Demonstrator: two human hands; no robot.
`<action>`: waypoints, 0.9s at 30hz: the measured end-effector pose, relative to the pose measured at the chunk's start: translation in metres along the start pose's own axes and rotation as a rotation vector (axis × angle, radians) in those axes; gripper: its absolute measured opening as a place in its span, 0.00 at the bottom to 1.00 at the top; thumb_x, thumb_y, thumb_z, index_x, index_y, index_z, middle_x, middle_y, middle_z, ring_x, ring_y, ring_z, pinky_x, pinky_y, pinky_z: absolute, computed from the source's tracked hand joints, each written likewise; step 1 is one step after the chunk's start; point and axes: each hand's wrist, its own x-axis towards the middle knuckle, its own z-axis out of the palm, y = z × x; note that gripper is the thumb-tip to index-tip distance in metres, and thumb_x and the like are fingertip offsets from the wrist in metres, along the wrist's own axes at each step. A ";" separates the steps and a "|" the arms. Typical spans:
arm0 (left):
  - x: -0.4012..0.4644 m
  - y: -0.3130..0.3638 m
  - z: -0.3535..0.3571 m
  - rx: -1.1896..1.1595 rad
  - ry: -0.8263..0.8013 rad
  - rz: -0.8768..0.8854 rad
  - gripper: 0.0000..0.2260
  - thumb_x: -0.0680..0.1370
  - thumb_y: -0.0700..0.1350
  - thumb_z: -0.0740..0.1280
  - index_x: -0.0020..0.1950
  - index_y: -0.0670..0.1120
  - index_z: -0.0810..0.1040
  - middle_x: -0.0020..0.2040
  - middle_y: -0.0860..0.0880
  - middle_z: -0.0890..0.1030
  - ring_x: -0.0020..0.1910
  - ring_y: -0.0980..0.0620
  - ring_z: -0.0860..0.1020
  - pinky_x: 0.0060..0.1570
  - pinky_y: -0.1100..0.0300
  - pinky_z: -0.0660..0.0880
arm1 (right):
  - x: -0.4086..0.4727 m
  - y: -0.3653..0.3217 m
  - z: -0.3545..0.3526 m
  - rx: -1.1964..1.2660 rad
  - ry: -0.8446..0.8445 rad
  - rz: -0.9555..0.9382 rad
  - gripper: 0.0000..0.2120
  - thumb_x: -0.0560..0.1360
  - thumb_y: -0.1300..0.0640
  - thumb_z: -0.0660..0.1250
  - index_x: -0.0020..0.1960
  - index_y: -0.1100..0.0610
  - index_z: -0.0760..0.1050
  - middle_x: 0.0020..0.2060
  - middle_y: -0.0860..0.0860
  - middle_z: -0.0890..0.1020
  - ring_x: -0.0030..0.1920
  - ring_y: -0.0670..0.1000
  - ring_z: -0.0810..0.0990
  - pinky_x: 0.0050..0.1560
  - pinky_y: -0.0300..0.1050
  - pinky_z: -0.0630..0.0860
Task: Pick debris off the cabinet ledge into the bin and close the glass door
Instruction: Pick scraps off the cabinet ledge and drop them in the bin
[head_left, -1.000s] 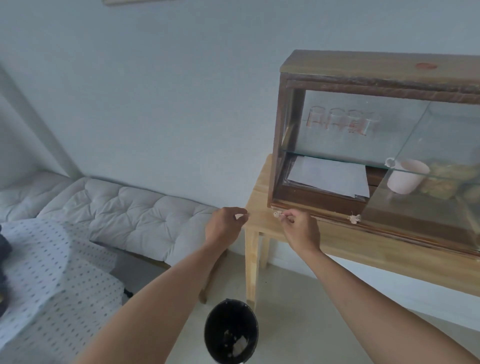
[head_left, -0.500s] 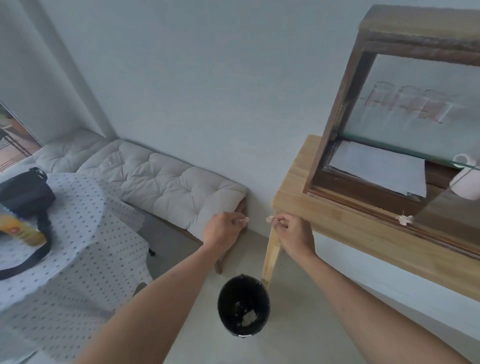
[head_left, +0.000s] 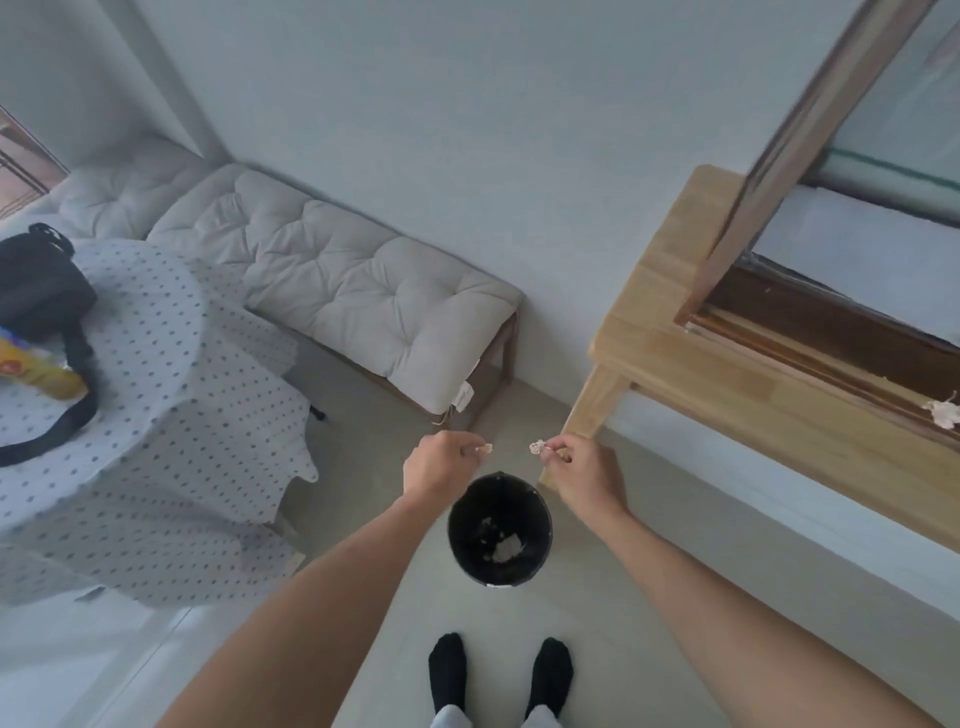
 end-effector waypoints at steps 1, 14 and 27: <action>0.002 -0.006 0.006 0.004 -0.009 -0.011 0.08 0.80 0.58 0.70 0.57 0.62 0.87 0.42 0.57 0.82 0.49 0.48 0.82 0.52 0.51 0.80 | 0.001 0.005 0.005 -0.013 -0.013 0.018 0.06 0.78 0.47 0.71 0.51 0.47 0.85 0.41 0.45 0.85 0.46 0.52 0.85 0.48 0.48 0.81; 0.021 -0.053 0.051 0.137 -0.146 -0.083 0.08 0.81 0.55 0.70 0.57 0.61 0.86 0.44 0.58 0.79 0.52 0.47 0.82 0.50 0.53 0.78 | 0.022 0.040 0.056 -0.137 -0.206 0.134 0.10 0.79 0.44 0.68 0.51 0.48 0.85 0.36 0.46 0.86 0.44 0.53 0.85 0.47 0.49 0.82; 0.025 -0.050 0.051 0.192 -0.185 -0.078 0.15 0.81 0.54 0.71 0.68 0.59 0.82 0.55 0.51 0.86 0.55 0.46 0.83 0.55 0.50 0.80 | 0.018 0.052 0.052 -0.129 -0.194 0.145 0.17 0.78 0.47 0.69 0.65 0.49 0.82 0.46 0.49 0.89 0.49 0.52 0.87 0.51 0.47 0.81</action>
